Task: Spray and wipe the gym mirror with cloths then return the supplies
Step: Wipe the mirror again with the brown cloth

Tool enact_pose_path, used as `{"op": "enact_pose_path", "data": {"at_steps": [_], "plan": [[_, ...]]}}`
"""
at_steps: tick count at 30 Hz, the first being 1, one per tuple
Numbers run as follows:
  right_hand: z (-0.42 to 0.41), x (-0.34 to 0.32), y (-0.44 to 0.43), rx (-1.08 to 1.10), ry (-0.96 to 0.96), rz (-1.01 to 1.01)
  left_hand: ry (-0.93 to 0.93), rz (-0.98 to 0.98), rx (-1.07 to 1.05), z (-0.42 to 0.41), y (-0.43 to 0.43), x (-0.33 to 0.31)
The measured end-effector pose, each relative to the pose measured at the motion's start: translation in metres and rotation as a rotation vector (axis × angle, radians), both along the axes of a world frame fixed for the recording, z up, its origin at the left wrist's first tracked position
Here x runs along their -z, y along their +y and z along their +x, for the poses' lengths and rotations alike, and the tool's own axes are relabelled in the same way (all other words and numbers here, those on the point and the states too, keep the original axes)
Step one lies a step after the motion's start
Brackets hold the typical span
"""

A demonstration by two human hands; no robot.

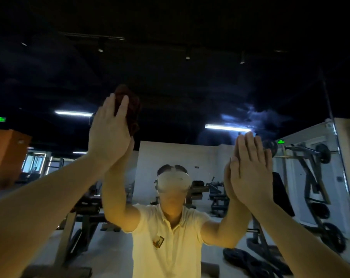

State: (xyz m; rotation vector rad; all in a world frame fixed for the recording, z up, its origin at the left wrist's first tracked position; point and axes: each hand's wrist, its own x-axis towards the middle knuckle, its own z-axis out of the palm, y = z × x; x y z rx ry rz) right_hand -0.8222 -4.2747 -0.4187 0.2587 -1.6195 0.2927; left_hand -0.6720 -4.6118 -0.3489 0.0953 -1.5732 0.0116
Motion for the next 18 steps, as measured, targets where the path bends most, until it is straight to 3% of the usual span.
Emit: {"op": "enact_pose_path", "data": {"at_steps": [3, 8, 13, 15, 18], "plan": [[0.006, -0.001, -0.001, -0.002, -0.005, -0.004, 0.011, 0.028, 0.054, -0.010, 0.026, 0.009], [0.025, 0.017, 0.017, 0.001, -0.042, 0.127, -0.048, -0.249, 0.154, -0.036, 0.101, 0.054], [0.048, 0.041, 0.058, -0.080, -0.093, 0.313, -0.258, -0.743, 0.174, -0.054, 0.165, 0.101], [0.055, 0.036, 0.077, -0.139, -0.039, 0.289, -0.301, -0.924, 0.108, -0.064, 0.171, 0.101], [0.052, 0.027, 0.110, -0.149, -0.057, 0.207, -0.408, -1.039, 0.047, -0.072, 0.176, 0.069]]}}
